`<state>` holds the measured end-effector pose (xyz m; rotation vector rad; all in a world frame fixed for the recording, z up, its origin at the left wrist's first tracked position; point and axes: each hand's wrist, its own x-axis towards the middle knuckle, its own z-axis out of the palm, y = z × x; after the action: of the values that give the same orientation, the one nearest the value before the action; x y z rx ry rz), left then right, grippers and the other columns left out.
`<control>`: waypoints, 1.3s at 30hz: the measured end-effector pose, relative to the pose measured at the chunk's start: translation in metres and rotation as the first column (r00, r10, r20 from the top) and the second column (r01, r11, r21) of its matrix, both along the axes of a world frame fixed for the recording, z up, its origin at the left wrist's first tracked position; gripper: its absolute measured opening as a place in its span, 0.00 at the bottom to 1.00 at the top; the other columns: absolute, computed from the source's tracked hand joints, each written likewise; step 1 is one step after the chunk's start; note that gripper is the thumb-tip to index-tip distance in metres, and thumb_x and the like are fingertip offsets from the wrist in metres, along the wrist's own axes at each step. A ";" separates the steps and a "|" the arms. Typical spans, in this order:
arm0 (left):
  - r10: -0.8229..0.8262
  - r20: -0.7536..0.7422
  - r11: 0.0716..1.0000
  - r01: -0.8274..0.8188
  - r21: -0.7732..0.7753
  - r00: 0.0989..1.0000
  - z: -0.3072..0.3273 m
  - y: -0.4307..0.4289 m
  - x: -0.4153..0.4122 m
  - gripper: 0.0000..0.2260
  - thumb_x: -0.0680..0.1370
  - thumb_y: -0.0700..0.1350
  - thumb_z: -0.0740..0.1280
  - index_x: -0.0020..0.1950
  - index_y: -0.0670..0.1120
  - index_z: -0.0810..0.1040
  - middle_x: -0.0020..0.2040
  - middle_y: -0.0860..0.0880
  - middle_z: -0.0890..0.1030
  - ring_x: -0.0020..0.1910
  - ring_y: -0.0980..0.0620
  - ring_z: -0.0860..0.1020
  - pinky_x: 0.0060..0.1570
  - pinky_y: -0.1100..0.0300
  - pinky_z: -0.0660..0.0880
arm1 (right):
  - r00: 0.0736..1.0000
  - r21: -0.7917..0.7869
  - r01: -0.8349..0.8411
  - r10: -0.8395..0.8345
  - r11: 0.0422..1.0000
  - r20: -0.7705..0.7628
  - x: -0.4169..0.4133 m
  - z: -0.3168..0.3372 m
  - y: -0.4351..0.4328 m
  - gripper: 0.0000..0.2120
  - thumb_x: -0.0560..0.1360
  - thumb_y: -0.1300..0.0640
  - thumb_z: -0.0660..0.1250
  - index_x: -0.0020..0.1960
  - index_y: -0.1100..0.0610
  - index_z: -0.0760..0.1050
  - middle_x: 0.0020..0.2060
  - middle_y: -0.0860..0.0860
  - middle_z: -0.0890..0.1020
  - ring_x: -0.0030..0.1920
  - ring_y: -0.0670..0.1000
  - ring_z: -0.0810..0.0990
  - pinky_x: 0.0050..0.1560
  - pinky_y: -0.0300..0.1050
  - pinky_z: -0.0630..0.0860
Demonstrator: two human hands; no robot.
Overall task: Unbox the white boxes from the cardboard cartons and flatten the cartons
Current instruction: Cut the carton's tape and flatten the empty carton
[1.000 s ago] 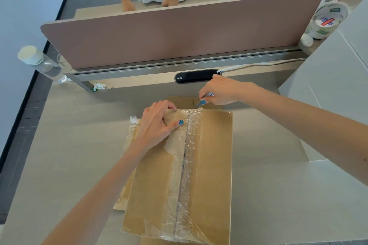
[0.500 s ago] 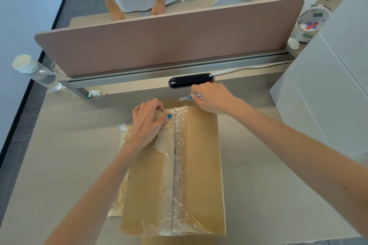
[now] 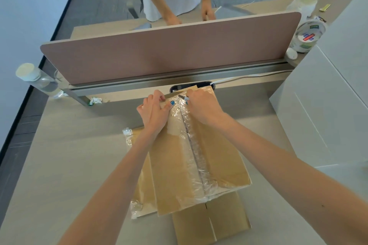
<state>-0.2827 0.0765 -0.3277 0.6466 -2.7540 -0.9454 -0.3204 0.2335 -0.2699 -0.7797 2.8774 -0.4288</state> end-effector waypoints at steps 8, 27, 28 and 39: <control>0.012 -0.021 1.000 -0.012 0.025 1.000 -0.006 -0.004 -0.003 0.08 0.77 0.50 0.68 0.49 0.52 0.70 0.51 0.52 0.77 0.54 0.52 0.71 0.66 0.49 0.57 | 0.999 0.046 0.052 -0.052 0.998 0.013 0.011 0.006 -0.016 0.12 0.78 0.64 0.58 0.61 0.61 0.67 0.51 0.59 0.80 0.51 0.60 0.79 0.42 0.45 0.66; 0.002 -0.080 0.997 -0.008 -0.081 0.997 -0.015 -0.003 -0.002 0.08 0.77 0.50 0.68 0.48 0.53 0.69 0.48 0.54 0.74 0.50 0.53 0.71 0.66 0.49 0.59 | 0.997 0.103 0.052 -0.058 0.993 0.058 0.032 0.019 -0.023 0.12 0.77 0.65 0.61 0.60 0.62 0.71 0.54 0.57 0.78 0.53 0.57 0.78 0.43 0.42 0.66; -0.004 -0.085 0.996 -0.004 -0.088 0.996 -0.016 -0.003 -0.002 0.08 0.77 0.50 0.68 0.48 0.53 0.69 0.48 0.53 0.74 0.50 0.52 0.71 0.66 0.49 0.59 | 0.997 0.110 0.046 -0.053 0.993 0.059 0.034 0.019 -0.022 0.12 0.77 0.65 0.61 0.60 0.62 0.71 0.54 0.57 0.77 0.53 0.57 0.77 0.43 0.42 0.66; -0.029 -0.137 0.993 0.013 -0.114 0.990 -0.018 -0.003 -0.001 0.08 0.77 0.52 0.68 0.47 0.51 0.70 0.45 0.55 0.74 0.47 0.53 0.72 0.63 0.50 0.59 | 0.988 0.134 0.035 -0.055 0.990 0.143 0.085 0.020 0.001 0.12 0.75 0.65 0.62 0.59 0.62 0.71 0.54 0.57 0.76 0.54 0.59 0.77 0.45 0.44 0.65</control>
<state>-0.2839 0.0736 -0.3454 0.5144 -2.6730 -0.7999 -0.2349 0.2347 -0.2503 -0.6347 2.7573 -0.2847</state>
